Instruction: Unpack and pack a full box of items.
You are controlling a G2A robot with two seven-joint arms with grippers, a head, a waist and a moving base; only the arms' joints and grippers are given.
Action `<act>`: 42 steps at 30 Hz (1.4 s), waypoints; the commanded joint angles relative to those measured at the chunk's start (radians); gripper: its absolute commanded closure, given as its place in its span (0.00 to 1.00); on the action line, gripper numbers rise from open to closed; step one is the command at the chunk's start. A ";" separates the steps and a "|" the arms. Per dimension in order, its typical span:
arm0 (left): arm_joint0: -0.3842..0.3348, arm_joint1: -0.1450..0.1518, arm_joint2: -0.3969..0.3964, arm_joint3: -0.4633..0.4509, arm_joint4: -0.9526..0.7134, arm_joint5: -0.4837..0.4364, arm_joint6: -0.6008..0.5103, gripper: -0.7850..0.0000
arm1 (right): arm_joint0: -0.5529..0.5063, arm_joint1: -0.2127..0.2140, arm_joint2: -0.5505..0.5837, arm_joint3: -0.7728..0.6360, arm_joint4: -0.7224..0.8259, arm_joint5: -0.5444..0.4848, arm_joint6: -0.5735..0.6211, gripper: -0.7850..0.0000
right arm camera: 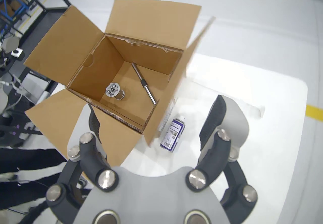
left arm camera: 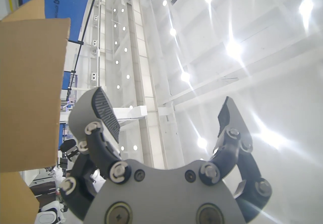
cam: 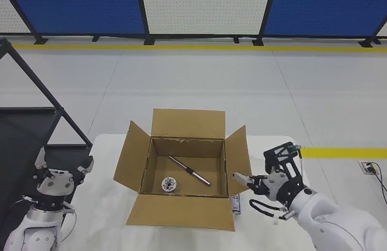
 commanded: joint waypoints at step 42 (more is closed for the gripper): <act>0.075 -0.010 -0.050 -0.030 -0.145 -0.020 -0.006 0.00 | 0.762 -0.269 -0.839 0.878 -0.022 0.270 0.053 0.00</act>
